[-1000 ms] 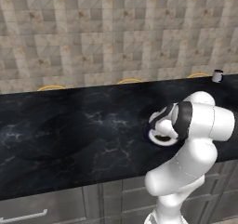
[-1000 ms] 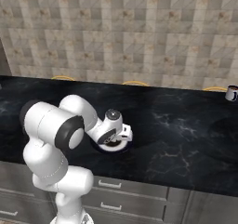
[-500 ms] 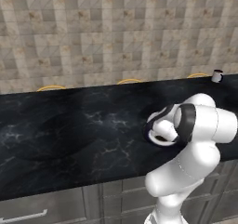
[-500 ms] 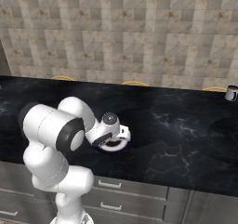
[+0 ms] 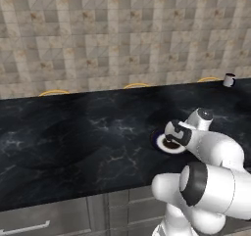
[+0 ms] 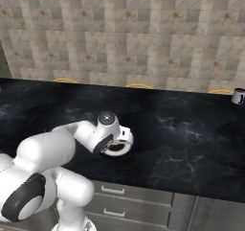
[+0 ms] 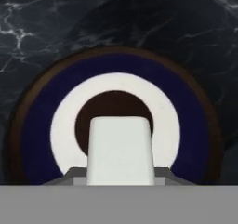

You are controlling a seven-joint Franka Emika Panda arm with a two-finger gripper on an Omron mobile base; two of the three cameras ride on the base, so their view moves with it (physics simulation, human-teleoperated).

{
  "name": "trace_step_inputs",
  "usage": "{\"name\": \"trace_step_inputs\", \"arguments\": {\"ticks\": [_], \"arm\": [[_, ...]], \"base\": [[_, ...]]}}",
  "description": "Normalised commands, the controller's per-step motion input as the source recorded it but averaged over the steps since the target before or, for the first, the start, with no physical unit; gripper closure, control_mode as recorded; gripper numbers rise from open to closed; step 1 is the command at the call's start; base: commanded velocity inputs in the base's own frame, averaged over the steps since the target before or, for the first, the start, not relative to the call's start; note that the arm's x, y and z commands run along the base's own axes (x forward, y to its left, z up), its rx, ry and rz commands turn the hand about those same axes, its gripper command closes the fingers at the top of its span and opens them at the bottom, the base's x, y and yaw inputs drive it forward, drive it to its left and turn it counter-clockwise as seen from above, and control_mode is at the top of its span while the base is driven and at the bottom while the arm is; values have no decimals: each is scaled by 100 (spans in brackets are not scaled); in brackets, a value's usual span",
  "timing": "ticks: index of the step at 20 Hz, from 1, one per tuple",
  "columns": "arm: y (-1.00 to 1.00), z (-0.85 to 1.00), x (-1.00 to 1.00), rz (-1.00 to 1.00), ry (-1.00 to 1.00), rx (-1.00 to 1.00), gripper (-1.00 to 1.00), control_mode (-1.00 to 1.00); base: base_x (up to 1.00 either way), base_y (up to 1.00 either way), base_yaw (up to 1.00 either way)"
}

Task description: Pick up the marshmallow and place it in the cup of hot chocolate on the dining counter.

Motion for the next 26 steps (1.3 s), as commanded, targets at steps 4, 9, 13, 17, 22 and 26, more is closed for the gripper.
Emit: {"name": "trace_step_inputs", "arguments": {"ticks": [4,9,13,17,22,26], "arm": [[-7,100,-30,0,33,10,100,-100],[-2,100,-15,0,37,7,100,-100],[0,89,-21,2,31,13,100,-100],[0,55,-2,8,38,2,100,-100],[9,0,-38,3,2,0,100,-100],[20,0,-56,0,0,0,100,-100]], "base": [[0,0,0],[0,0,0],[0,0,0],[0,0,0],[0,0,0],[0,0,0]]}}
